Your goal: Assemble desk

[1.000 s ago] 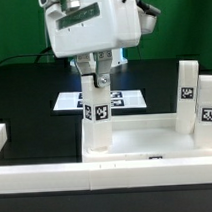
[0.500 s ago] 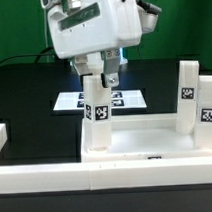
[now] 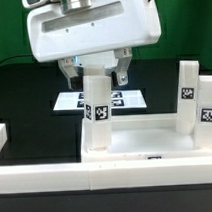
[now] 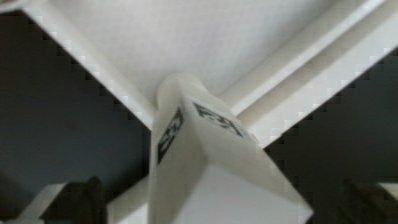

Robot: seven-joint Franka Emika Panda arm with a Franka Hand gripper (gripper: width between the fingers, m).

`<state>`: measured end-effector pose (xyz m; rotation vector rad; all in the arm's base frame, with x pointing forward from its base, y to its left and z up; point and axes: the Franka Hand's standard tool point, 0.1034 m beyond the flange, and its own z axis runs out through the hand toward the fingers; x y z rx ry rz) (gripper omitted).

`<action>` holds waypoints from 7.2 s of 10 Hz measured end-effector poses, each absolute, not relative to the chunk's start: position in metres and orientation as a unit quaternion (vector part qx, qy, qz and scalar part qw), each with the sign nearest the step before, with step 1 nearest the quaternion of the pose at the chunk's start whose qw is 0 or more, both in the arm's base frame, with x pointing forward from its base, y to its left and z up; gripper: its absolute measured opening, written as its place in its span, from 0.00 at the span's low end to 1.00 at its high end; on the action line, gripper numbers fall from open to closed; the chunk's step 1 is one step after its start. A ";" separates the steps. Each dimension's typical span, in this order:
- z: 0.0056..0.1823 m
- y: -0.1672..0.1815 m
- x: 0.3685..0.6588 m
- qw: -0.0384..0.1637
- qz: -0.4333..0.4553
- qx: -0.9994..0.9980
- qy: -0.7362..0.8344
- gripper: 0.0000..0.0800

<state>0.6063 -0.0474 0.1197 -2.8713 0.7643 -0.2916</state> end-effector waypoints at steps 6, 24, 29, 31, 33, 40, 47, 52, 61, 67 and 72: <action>0.111 -0.035 0.604 0.039 -0.072 -0.992 -0.101 0.81; 0.109 -0.046 0.603 0.043 -0.081 -0.975 0.203 0.37; 0.109 -0.043 0.604 0.056 -0.068 -0.897 0.434 0.37; 0.109 -0.044 0.604 0.058 -0.067 -0.891 0.446 0.38; 0.108 -0.046 0.604 0.055 -0.069 -0.913 0.399 0.60; 0.110 -0.044 0.601 0.028 -0.059 -0.998 0.018 0.81; 0.114 -0.047 0.602 0.014 -0.047 -0.970 -0.239 0.81; 0.114 -0.048 0.601 0.014 -0.047 -0.969 -0.242 0.48; 0.112 -0.044 0.604 0.020 -0.066 -0.986 0.152 0.36; 0.111 -0.042 0.604 0.032 -0.060 -0.911 0.406 0.36; 0.111 -0.047 0.603 0.024 -0.061 -0.962 0.264 0.80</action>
Offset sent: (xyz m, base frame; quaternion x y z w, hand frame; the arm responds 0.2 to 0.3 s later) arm 0.0038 0.0156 -0.0042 0.0010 -0.0424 -0.2944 0.9548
